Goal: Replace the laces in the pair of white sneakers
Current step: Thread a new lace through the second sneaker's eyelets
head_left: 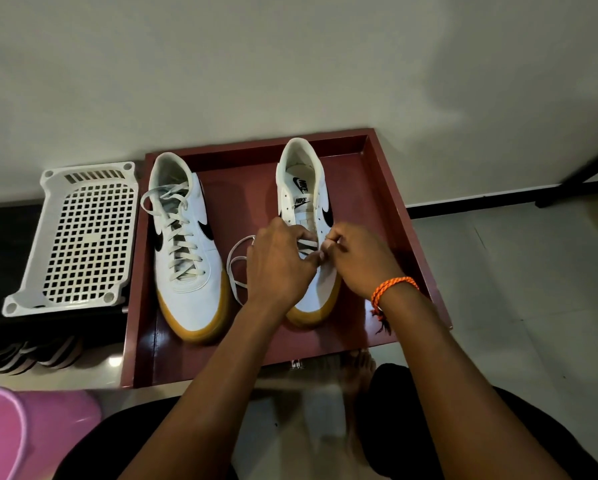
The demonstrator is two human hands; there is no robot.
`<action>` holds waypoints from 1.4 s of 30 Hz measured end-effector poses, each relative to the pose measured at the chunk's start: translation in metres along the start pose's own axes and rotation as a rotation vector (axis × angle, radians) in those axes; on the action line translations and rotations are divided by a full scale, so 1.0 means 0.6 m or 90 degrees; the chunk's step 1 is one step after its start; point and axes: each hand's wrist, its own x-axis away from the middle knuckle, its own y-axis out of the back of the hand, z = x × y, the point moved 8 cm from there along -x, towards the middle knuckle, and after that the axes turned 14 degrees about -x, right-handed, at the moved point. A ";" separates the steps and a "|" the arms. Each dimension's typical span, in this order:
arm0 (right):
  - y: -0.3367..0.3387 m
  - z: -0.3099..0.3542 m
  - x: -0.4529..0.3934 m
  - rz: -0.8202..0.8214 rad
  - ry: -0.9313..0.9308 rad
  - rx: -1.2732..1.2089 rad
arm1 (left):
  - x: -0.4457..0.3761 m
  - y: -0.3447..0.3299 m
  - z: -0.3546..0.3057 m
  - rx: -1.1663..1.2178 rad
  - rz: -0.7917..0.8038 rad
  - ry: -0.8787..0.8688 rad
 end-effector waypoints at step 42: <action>0.051 0.096 0.027 0.095 0.118 -0.941 | -0.008 -0.006 0.005 0.018 -0.006 -0.002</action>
